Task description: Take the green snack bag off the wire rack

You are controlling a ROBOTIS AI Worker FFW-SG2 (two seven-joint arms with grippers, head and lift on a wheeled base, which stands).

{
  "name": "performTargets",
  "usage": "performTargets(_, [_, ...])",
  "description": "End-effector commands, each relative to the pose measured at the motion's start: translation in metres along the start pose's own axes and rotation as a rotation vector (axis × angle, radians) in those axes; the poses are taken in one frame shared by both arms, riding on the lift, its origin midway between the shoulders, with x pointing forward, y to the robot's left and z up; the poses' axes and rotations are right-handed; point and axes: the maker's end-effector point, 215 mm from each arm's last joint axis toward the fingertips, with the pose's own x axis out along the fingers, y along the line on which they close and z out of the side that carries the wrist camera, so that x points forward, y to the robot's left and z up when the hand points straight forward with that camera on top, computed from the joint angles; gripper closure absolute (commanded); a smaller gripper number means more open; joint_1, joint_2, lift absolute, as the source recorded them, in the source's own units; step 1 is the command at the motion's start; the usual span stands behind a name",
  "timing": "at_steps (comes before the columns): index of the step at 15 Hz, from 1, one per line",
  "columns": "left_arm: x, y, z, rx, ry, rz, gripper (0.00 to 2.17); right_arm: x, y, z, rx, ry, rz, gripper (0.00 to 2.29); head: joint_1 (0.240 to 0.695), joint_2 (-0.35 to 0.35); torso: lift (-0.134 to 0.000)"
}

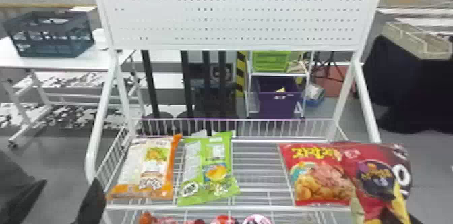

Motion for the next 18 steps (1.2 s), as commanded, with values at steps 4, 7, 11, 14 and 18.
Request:
performTargets(4, [0.026, -0.058, -0.031, -0.018, 0.045, -0.118, 0.07, 0.001, 0.003, 0.006, -0.004, -0.014, 0.005, 2.24, 0.499, 0.000, 0.000])
performTargets(7, [0.072, -0.134, -0.079, -0.002, 0.116, -0.215, 0.07, 0.001, 0.003, 0.006, -0.013, -0.013, 0.001, 2.24, 0.499, 0.000, 0.000])
performTargets(11, [0.128, -0.201, -0.109, 0.033, 0.147, -0.276, 0.08, 0.000, 0.001, 0.000, -0.015, -0.002, -0.005, 2.24, 0.499, 0.000, 0.000])
performTargets(14, [0.153, -0.203, -0.159, 0.071, 0.250, -0.252, 0.08, 0.003, 0.004, -0.004, -0.011, -0.001, 0.000, 2.24, 0.499, 0.000, 0.000])
performTargets(18, [0.164, -0.186, -0.200, 0.081, 0.335, -0.216, 0.08, 0.006, 0.003, -0.006, -0.013, -0.003, 0.000, 2.24, 0.499, 0.000, 0.000])
